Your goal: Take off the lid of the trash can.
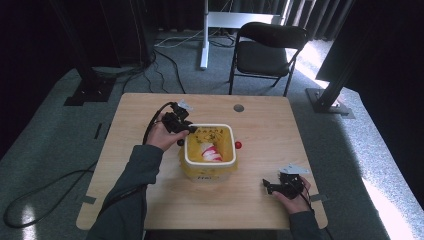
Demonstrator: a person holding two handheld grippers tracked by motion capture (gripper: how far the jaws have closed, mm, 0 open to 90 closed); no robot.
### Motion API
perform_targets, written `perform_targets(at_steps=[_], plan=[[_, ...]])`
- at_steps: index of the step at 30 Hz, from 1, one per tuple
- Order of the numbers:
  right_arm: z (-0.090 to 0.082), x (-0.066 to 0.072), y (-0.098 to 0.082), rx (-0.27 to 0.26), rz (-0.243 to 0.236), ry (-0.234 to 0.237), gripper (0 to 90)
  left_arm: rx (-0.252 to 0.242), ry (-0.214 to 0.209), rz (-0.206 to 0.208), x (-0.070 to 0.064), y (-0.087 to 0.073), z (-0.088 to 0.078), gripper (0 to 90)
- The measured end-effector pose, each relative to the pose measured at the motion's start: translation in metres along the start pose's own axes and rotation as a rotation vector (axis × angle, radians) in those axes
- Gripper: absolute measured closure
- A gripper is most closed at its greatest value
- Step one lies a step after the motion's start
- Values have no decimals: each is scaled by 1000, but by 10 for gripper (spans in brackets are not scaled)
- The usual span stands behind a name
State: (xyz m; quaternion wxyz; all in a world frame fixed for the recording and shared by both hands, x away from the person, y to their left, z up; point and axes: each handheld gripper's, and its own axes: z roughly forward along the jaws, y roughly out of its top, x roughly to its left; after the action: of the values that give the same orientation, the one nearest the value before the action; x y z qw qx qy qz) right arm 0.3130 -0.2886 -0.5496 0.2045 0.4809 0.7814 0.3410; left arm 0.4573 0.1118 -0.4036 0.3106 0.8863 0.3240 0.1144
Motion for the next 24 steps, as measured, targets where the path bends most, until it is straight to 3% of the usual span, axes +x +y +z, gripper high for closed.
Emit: perform_targets(at_steps=[8,17,24], plan=[[0,0,0,0,-1,1,152,11,22,7,-2,2,3,723],[0,0,0,0,0,1,152,-11,30,5,-5,4,6,724],[0,0,0,1,-1,1,152,-51,25,1,-5,3,-2,719]])
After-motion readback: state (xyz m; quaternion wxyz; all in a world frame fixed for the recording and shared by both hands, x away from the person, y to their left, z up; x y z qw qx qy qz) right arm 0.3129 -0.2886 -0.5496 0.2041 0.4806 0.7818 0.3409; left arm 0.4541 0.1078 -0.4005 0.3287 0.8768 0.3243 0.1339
